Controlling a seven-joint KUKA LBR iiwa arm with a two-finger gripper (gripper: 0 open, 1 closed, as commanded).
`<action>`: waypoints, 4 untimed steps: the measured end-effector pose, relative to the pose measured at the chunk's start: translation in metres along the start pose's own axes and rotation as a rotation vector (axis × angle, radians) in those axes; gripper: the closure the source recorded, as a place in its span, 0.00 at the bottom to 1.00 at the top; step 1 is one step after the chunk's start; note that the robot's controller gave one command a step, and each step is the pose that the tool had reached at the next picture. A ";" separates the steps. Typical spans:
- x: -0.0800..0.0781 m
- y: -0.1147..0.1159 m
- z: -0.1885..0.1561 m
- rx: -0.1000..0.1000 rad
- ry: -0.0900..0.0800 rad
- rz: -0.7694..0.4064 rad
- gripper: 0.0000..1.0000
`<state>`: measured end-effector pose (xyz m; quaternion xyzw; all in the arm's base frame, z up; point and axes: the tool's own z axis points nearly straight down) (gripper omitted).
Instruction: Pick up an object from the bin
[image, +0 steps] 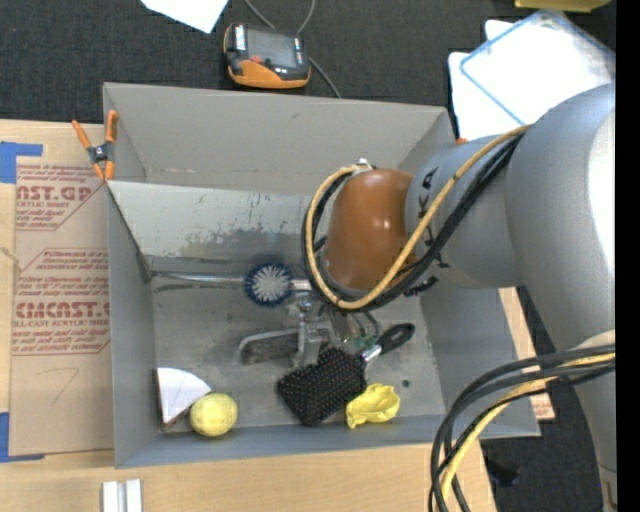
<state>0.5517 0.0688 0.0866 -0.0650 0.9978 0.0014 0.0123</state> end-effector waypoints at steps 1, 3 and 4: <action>0.000 0.000 0.000 0.000 0.000 0.000 1.00; 0.000 0.000 0.000 0.000 -0.001 0.000 1.00; 0.000 0.000 0.000 -0.001 -0.001 0.000 1.00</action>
Offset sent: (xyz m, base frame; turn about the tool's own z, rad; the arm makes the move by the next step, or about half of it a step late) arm 0.0000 0.0000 0.0000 0.0000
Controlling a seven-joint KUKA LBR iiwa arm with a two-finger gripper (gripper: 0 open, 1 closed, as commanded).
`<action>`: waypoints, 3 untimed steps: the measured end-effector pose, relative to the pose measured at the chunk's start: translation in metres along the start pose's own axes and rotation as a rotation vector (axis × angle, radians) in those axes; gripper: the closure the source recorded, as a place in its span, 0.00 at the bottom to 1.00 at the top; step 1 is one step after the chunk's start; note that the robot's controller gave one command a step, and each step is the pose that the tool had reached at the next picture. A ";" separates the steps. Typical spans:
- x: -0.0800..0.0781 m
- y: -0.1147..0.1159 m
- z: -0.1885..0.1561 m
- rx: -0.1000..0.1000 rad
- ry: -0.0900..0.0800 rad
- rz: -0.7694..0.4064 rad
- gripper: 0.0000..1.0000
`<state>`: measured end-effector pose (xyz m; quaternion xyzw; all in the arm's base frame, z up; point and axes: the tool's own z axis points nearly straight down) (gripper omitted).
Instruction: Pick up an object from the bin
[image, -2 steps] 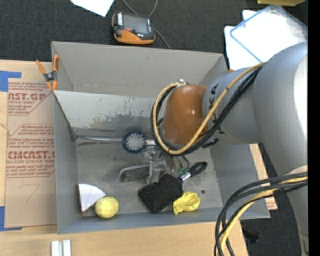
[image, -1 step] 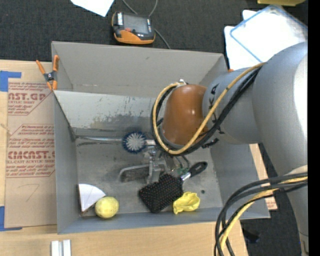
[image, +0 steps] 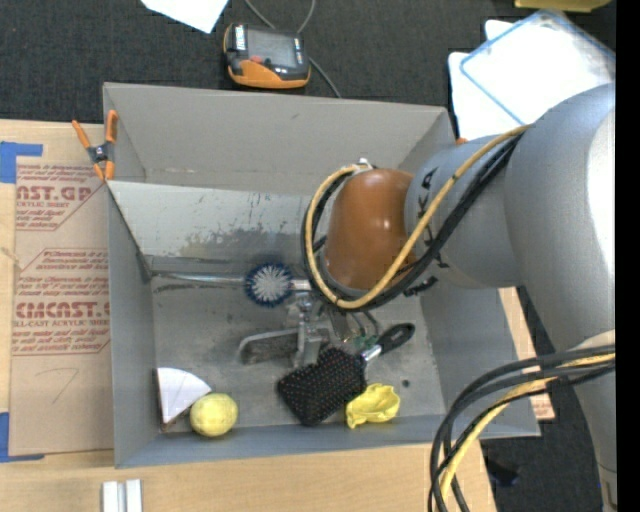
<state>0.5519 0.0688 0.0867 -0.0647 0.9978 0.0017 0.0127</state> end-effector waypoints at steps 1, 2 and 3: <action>0.000 0.000 0.000 0.000 0.000 0.000 1.00; 0.000 0.000 0.000 0.000 0.000 0.000 1.00; 0.000 0.000 0.000 0.000 0.000 0.000 1.00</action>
Offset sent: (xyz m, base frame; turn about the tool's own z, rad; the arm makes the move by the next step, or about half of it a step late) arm 0.0000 0.0000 0.0000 0.0000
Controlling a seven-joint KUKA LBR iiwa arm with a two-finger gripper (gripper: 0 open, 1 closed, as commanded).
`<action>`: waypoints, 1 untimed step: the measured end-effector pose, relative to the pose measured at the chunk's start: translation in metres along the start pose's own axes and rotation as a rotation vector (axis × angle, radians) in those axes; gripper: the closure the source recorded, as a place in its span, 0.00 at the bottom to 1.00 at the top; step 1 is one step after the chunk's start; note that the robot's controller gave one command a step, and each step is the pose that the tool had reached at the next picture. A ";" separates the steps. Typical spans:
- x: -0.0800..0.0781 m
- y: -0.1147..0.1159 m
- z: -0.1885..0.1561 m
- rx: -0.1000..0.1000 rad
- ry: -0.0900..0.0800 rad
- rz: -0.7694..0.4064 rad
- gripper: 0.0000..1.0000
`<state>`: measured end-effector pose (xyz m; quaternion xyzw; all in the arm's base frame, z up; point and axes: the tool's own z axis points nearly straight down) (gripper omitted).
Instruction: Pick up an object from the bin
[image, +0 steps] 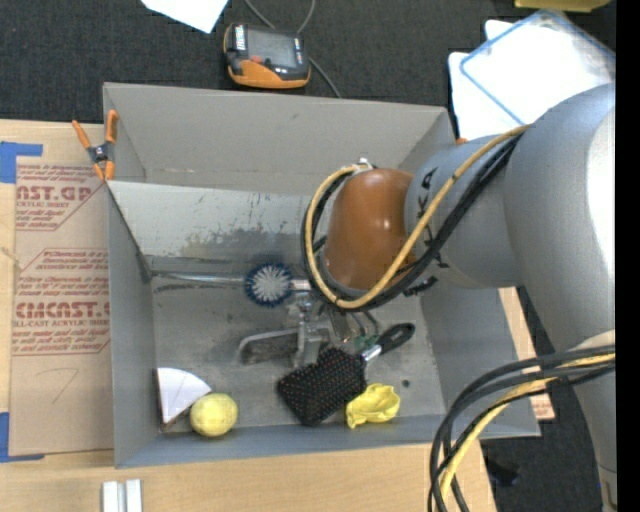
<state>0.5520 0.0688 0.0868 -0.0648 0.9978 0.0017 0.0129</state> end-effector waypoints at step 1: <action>0.000 0.000 0.000 0.000 0.000 0.000 1.00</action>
Offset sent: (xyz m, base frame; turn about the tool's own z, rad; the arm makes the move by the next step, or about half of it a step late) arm 0.0145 0.0039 0.1330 -0.0321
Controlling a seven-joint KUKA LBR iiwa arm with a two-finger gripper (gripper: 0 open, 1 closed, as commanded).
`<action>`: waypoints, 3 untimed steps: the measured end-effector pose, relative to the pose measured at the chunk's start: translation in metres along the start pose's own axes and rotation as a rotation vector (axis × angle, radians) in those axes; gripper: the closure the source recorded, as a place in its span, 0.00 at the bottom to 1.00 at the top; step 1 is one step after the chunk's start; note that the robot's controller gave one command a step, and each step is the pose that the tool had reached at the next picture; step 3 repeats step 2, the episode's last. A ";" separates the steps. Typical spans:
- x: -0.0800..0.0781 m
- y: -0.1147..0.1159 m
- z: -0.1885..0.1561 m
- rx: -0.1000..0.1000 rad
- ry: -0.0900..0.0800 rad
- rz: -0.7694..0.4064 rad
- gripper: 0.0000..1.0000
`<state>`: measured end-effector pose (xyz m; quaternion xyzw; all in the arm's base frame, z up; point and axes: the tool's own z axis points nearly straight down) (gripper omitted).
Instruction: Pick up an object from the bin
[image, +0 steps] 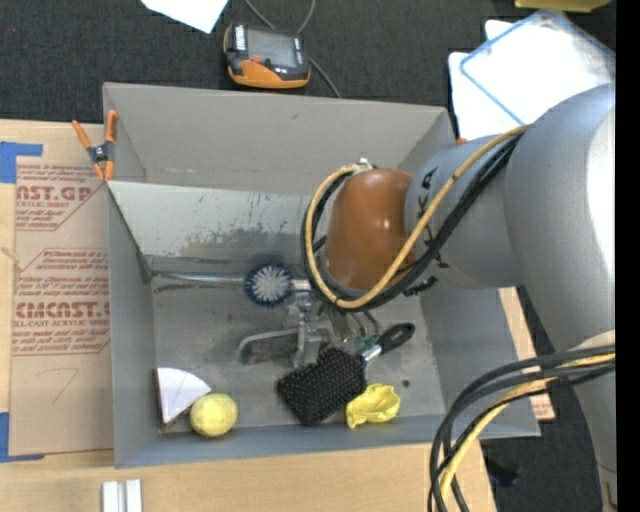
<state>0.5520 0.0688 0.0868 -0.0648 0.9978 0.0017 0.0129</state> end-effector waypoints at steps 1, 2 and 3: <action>-0.019 0.003 -0.132 0.000 -0.003 -0.032 1.00; -0.019 0.003 -0.132 0.000 -0.003 -0.033 1.00; -0.019 0.003 -0.132 0.000 -0.003 -0.033 1.00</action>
Offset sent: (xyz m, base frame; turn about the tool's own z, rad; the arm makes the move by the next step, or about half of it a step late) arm 0.0000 0.0000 0.0000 0.0000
